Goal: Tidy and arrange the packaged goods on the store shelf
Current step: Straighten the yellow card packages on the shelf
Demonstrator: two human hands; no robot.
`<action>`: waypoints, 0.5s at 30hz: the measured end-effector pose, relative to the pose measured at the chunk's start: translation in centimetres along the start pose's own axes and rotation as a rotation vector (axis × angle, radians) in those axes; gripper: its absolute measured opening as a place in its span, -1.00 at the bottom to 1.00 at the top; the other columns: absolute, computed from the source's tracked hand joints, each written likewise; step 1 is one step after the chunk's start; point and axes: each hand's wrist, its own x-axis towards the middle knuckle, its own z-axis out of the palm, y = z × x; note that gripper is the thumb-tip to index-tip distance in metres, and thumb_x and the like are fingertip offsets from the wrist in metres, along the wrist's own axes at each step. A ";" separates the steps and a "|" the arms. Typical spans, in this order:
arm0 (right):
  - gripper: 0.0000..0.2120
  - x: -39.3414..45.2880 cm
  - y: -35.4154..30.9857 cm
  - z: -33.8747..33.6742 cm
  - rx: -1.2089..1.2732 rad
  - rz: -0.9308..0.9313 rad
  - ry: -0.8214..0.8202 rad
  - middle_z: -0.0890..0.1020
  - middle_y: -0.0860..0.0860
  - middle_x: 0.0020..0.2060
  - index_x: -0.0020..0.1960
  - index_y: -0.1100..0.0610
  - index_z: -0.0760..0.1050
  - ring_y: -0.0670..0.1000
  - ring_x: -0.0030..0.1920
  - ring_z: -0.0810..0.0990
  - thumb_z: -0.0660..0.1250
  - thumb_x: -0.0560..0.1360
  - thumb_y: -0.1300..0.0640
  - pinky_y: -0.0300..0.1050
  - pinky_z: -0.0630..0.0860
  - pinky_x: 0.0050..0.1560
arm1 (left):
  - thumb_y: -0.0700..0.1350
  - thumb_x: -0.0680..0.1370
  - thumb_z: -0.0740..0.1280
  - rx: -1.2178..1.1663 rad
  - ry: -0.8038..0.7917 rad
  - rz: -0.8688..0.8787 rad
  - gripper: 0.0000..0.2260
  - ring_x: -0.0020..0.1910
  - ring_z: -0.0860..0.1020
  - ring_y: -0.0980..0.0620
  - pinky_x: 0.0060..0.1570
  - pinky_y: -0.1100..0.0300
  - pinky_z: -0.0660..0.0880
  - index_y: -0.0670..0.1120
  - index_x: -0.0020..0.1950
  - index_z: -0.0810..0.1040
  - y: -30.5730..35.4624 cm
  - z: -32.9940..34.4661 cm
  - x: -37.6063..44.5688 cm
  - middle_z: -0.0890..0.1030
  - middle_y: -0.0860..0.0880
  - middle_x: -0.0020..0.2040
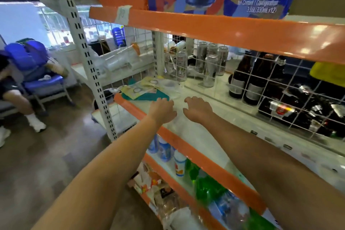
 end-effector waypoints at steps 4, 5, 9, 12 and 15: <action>-0.55 2.6 -1.2 1.7 -0.017 -0.004 -0.074 0.35 0.08 0.39 0.47 0.05 0.22 0.11 0.38 0.32 0.10 0.60 -0.01 0.01 0.31 0.32 | 0.08 0.58 0.18 0.001 -0.023 -0.019 -0.58 0.31 0.38 -0.15 0.23 -0.01 0.36 -0.09 0.38 0.39 -2.5 1.1 1.6 0.44 -0.13 0.30; -0.54 3.3 -1.6 1.8 -0.022 -0.002 -0.079 0.35 0.08 0.39 0.47 0.05 0.22 0.11 0.37 0.33 0.10 0.60 -0.01 0.01 0.32 0.31 | 0.07 0.59 0.18 -0.014 -0.029 -0.021 -0.58 0.32 0.37 -0.15 0.25 -0.02 0.34 -0.09 0.39 0.38 -3.2 1.2 2.0 0.43 -0.13 0.31; -0.56 6.5 -3.8 2.0 -0.015 0.028 -0.060 0.37 0.09 0.37 0.45 0.05 0.24 0.12 0.35 0.35 0.12 0.60 0.01 0.01 0.35 0.27 | 0.04 0.59 0.19 -0.028 -0.050 0.004 -0.59 0.33 0.36 -0.17 0.27 -0.06 0.32 -0.10 0.38 0.37 -6.8 1.4 4.5 0.42 -0.15 0.32; -0.57 9.0 -5.6 2.2 -0.008 0.058 -0.039 0.39 0.09 0.35 0.44 0.05 0.25 0.12 0.34 0.37 0.14 0.59 0.05 0.01 0.37 0.24 | 0.01 0.56 0.20 -0.026 -0.046 0.022 -0.59 0.27 0.42 -0.16 0.18 -0.02 0.40 -0.12 0.37 0.36 -9.3 1.4 7.0 0.45 -0.15 0.29; -0.59 11.5 -7.6 2.7 0.005 0.099 -0.032 0.42 0.10 0.32 0.41 0.07 0.28 0.13 0.31 0.40 0.13 0.58 0.06 0.01 0.39 0.20 | 0.00 0.56 0.21 -0.015 -0.042 0.064 -0.58 0.25 0.44 -0.14 0.15 -0.01 0.42 -0.09 0.39 0.33 -11.5 1.2 9.4 0.46 -0.13 0.28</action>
